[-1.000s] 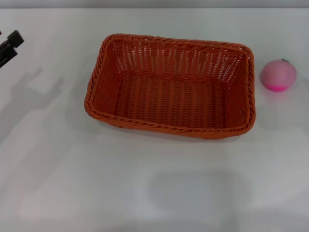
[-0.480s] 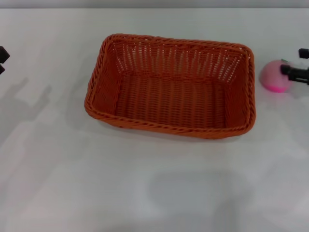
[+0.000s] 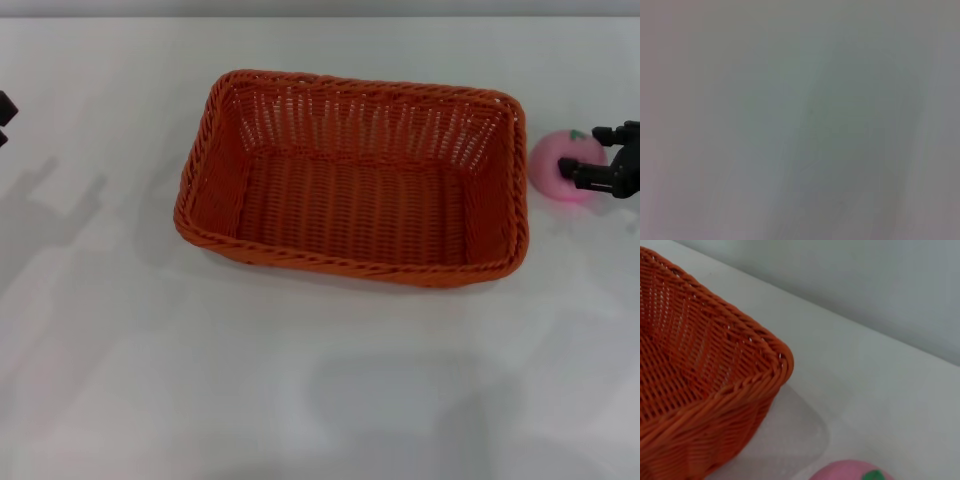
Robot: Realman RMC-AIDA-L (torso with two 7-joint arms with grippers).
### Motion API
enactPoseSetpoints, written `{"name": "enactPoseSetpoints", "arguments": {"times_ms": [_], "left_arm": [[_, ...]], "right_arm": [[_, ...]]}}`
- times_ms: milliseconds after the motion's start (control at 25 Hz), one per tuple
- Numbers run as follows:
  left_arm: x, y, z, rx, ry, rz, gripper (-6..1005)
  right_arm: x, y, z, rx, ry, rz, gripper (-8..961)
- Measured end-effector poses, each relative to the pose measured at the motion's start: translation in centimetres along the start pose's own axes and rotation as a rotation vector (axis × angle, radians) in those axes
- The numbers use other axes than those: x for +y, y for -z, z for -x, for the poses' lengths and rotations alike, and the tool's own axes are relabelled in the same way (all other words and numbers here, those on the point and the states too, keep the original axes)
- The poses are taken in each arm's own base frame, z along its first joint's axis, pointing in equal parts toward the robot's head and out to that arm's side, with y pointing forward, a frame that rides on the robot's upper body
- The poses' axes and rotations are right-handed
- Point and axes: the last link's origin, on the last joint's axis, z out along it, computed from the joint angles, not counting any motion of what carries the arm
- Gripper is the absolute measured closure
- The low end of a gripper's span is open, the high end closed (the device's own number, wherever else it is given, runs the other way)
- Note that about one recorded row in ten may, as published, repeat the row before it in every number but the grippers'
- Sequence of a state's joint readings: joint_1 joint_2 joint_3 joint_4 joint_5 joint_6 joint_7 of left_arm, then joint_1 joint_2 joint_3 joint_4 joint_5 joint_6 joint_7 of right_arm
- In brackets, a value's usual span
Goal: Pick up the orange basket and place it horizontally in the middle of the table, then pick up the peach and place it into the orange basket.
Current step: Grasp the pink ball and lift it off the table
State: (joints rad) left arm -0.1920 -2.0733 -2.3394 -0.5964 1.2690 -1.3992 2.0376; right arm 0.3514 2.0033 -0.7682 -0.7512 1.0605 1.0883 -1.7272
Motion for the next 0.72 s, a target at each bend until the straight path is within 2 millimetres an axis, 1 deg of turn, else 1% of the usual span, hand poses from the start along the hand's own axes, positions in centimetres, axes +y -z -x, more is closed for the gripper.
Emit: {"name": "enactPoseSetpoints", "arguments": {"times_ms": [200,360,480,640,720], "left_arm": [[-0.4,0.2,-0.3,0.005,-0.009,-0.017,273],[-0.6,0.2,-0.3,0.006,-0.012,-0.022,273],[-0.7,0.4,-0.4,0.008,-0.021,-0.032,273],[-0.8,0.7,-0.3,0.007,-0.025,-0.039,273],[-0.8,0.7,-0.3,0.007,-0.026,-0.039,273]], "right_arm": [[0.4,-0.1,0.1,0.008,0.017,0.019,265],[0.3,0.0,0.0,-0.004,0.008,0.016,378],[0.1,0.4,0.4,-0.040,-0.007,0.010,467],[-0.7,1.9,1.1,-0.103,-0.018,-0.016,601],[-1.2,3.1,1.5,-0.135,-0.023,-0.034,620]]}}
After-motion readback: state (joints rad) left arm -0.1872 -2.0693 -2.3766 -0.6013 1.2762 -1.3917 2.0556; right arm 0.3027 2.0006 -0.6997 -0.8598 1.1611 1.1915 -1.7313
